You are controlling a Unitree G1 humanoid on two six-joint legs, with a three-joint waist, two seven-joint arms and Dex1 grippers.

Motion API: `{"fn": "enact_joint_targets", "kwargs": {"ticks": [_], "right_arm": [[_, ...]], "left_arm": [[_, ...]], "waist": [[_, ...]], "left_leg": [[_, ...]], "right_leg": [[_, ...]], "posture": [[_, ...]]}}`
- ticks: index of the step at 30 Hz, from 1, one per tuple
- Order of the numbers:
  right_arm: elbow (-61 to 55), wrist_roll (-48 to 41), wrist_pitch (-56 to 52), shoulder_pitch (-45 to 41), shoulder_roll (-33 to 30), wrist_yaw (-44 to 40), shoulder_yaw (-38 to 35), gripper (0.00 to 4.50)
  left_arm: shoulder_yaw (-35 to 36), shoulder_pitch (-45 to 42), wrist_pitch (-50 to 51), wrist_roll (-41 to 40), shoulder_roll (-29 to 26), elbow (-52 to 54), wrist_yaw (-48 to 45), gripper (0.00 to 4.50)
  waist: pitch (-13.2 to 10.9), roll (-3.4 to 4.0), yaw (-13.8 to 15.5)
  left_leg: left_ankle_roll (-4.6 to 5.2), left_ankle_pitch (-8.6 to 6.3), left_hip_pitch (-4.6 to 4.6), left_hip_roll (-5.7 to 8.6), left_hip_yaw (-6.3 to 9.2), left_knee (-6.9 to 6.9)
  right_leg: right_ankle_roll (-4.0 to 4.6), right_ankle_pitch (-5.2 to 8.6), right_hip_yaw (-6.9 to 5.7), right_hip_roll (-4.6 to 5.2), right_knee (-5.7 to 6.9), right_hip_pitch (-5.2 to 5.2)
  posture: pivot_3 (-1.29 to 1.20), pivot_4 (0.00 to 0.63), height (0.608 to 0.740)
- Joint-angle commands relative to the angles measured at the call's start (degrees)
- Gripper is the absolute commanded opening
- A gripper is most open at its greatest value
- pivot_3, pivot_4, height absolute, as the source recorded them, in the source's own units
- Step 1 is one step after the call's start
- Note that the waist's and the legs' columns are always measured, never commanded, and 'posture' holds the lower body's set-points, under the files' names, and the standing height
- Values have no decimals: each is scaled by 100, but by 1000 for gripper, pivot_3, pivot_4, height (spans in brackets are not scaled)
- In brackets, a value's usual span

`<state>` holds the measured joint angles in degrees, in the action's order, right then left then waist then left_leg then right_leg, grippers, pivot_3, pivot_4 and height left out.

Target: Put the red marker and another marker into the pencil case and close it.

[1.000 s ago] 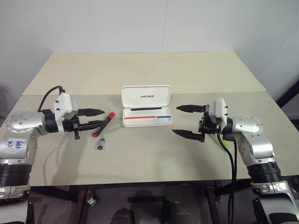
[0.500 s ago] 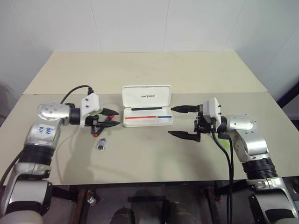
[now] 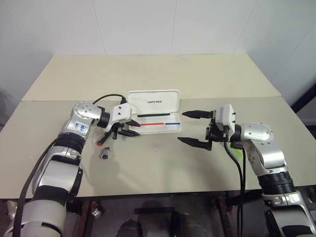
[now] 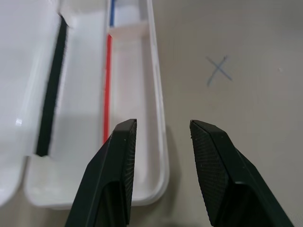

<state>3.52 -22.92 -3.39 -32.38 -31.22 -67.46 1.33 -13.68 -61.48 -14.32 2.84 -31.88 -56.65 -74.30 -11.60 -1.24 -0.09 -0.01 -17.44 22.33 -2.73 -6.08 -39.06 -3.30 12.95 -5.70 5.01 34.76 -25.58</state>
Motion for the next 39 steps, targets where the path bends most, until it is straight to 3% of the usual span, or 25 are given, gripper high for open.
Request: {"fn": "enact_joint_targets", "kwargs": {"ticks": [1, 12, 15, 19, 30, 34, 39], "right_arm": [[-352, -131, -26, 70, -93, 141, -239, 4500], [-485, -166, -28, 133, -112, 301, -281, 4500], [-481, -172, -31, 103, -117, 302, -293, 4500], [-445, -160, -20, 68, -118, 274, -320, 4500], [-246, -145, 40, 24, -180, 166, -333, 4500], [-182, -158, 30, 19, -245, 109, -362, 4500], [-238, -192, -56, 177, -496, -43, -432, 4500]], "left_arm": [[-17, -245, -206, 175, 9, -163, -15, 1846], [-156, -334, -150, 743, 98, -542, 461, 1846], [-165, -355, -128, 848, 128, -597, 563, 1244], [-172, -313, -149, 915, 179, -615, 607, 38], [-76, -321, -315, 811, 172, -285, 469, 38], [-22, -220, -383, 638, 119, 276, 201, 38], [-20, 430, 188, 352, -9, 1841, -241, 38]], "waist": [[0, 0, -1], [0, 0, -5], [0, 0, -8], [1, -1, -1], [1, -1, -5], [0, -1, -1], [0, -1, 0]], "left_leg": [[0, 0, 0, 0, 0, 0], [1, -1, -1, -1, 2, -1], [1, 0, -2, -1, 2, -1], [1, 0, -4, -1, 1, -3], [-6, 7, -16, 2, 3, -6], [-3, 6, -5, 1, 4, -6], [0, 2, 1, 1, 0, -5]], "right_leg": [[0, 0, 0, 0, 0, 0], [0, 0, 0, 0, 3, 0], [0, 0, 1, 0, 5, 0], [0, 0, 1, 0, 8, 1], [5, -1, 6, 6, 21, 2], [4, -1, 1, 5, 22, -1], [-1, 1, 3, 5, 5, -2]], "posture": [[0, 150, 740], [0, 150, 740], [0, 150, 740], [0, 150, 740], [0, 150, 740], [0, 150, 740], [0, 150, 740]]}}
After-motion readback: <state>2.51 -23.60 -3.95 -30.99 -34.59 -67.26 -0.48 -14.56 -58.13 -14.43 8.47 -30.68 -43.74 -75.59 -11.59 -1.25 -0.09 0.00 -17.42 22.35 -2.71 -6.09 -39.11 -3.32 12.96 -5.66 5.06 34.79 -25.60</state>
